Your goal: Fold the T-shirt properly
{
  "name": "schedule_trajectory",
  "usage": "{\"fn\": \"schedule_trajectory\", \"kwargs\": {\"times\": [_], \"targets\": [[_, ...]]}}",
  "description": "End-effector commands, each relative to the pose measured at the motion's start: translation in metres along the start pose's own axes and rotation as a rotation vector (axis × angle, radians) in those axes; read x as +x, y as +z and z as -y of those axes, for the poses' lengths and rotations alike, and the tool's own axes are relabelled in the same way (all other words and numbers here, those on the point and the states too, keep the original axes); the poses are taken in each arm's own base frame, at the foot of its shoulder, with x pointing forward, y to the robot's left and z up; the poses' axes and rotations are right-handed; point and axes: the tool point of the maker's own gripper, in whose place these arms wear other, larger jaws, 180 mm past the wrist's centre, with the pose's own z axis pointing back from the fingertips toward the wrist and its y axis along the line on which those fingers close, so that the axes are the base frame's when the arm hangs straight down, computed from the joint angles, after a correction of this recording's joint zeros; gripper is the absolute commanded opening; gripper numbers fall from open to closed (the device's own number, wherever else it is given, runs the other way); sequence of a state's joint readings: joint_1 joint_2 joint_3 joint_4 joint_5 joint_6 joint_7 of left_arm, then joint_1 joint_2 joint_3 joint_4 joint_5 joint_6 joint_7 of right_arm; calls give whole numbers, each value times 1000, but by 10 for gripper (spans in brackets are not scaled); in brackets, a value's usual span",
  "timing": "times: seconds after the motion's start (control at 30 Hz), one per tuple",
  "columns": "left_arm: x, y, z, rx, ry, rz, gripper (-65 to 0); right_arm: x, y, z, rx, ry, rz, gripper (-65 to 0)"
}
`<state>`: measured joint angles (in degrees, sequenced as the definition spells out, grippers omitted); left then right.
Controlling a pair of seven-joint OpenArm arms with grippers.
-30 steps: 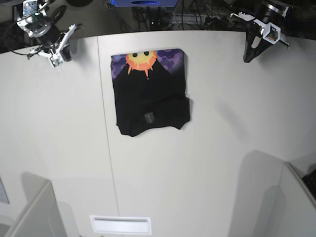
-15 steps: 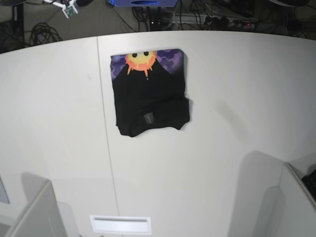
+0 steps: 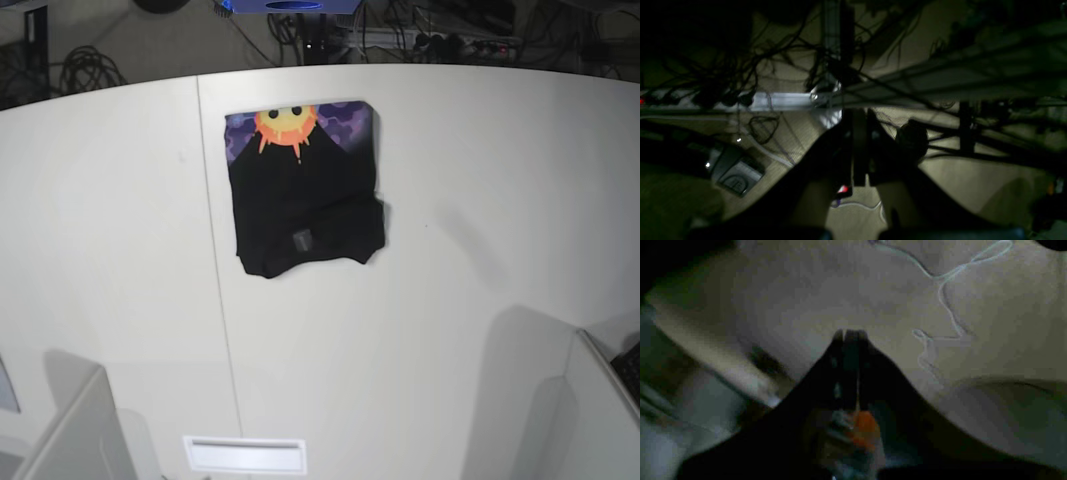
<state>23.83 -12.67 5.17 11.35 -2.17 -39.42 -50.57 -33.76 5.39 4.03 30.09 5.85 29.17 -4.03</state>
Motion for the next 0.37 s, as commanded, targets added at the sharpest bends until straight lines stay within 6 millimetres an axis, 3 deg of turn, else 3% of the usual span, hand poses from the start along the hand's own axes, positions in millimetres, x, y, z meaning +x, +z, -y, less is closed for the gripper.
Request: {"fn": "schedule_trajectory", "kwargs": {"times": [0.0, 0.1, 0.2, 0.33], "targets": [[-8, 9, -3, 6, 10, -26, -650, -16, -6, -8, 29, -43, -17, -650], [-17, 4, -3, -1, -27, -85, -650, -2, -15, -11, 36, -104, 68, -650], [-29, -14, -5, 0, -150, -220, -650, 20, -19, -13, 22, -112, 136, -650], [-27, -28, -23, 67, -253, -315, -650, 41, -18, 14, -116, -90, 169, -650]]}}
